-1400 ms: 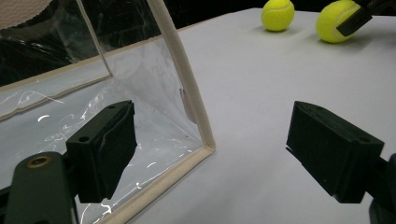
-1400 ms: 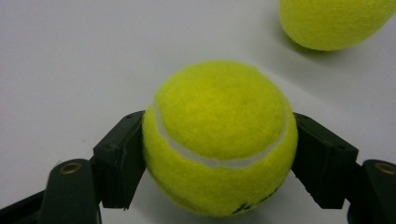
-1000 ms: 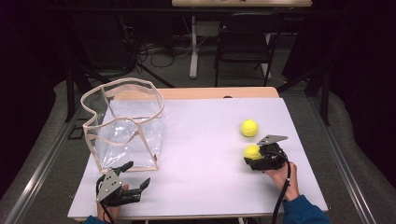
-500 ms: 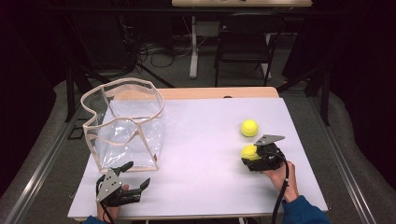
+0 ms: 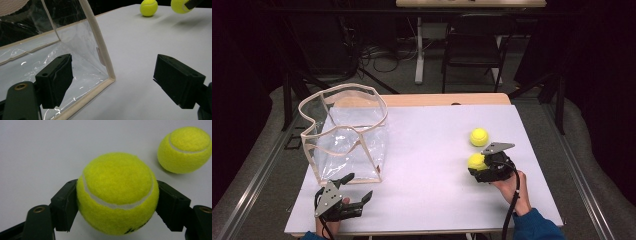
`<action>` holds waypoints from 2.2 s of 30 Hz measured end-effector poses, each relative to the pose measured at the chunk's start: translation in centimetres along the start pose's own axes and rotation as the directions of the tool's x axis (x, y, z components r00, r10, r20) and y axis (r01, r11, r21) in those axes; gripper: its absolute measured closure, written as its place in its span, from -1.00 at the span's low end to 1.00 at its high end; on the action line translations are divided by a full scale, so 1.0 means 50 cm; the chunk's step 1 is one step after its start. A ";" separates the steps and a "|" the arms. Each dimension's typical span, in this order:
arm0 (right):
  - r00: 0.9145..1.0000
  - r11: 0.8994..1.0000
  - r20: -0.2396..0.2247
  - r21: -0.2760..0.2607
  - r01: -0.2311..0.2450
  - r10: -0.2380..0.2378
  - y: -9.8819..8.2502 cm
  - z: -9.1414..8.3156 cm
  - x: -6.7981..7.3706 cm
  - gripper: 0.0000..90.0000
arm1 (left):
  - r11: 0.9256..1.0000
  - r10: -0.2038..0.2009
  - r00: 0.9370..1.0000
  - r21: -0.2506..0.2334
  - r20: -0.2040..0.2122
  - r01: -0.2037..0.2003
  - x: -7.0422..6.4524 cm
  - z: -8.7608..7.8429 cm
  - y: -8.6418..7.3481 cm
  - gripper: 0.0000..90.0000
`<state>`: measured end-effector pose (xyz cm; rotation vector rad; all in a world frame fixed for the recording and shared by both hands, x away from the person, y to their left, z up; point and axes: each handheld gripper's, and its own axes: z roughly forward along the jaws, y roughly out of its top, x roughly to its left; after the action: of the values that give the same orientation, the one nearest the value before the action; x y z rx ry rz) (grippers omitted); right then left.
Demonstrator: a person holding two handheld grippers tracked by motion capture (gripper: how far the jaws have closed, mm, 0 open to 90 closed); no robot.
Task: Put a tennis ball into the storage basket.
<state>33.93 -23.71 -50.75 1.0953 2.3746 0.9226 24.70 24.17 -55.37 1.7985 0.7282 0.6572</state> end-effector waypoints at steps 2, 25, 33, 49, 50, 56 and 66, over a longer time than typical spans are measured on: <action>1.000 1.000 -0.001 0.005 0.010 -0.010 0.003 0.002 0.003 -0.43 | 1.000 -0.003 1.000 0.001 0.001 0.003 0.000 0.000 0.000 -0.65; 0.998 0.998 -0.038 0.009 0.059 -0.059 0.036 0.013 0.029 -0.42 | 1.000 0.003 1.000 0.004 -0.001 -0.003 0.001 -0.001 0.000 -0.65; 0.997 0.998 -0.052 0.012 0.065 -0.064 0.044 0.019 0.034 -0.42 | 1.000 -0.002 1.000 0.006 0.002 0.002 0.000 0.000 0.000 -0.65; 0.992 0.995 -0.075 0.017 0.103 -0.101 0.068 0.034 0.057 -0.42 | 1.000 -0.005 1.000 0.007 0.004 0.005 0.001 0.000 -0.001 -0.65; 0.992 0.995 -0.076 0.016 0.103 -0.101 0.070 0.034 0.059 -0.42 | 1.000 -0.005 1.000 0.008 0.004 0.004 0.002 -0.001 -0.001 -0.65; 0.991 0.994 -0.082 0.013 0.109 -0.108 0.078 0.037 0.065 -0.42 | 1.000 -0.007 1.000 0.005 0.005 0.007 0.002 -0.002 -0.001 -0.65; 0.988 0.993 -0.094 0.012 0.121 -0.120 0.091 0.044 0.076 -0.42 | 1.000 -0.007 1.000 0.004 0.002 0.007 0.002 -0.002 -0.001 -0.65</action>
<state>35.21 -17.64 -49.38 0.9220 2.4977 0.9301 24.66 24.32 -55.38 1.7993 0.7345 0.6496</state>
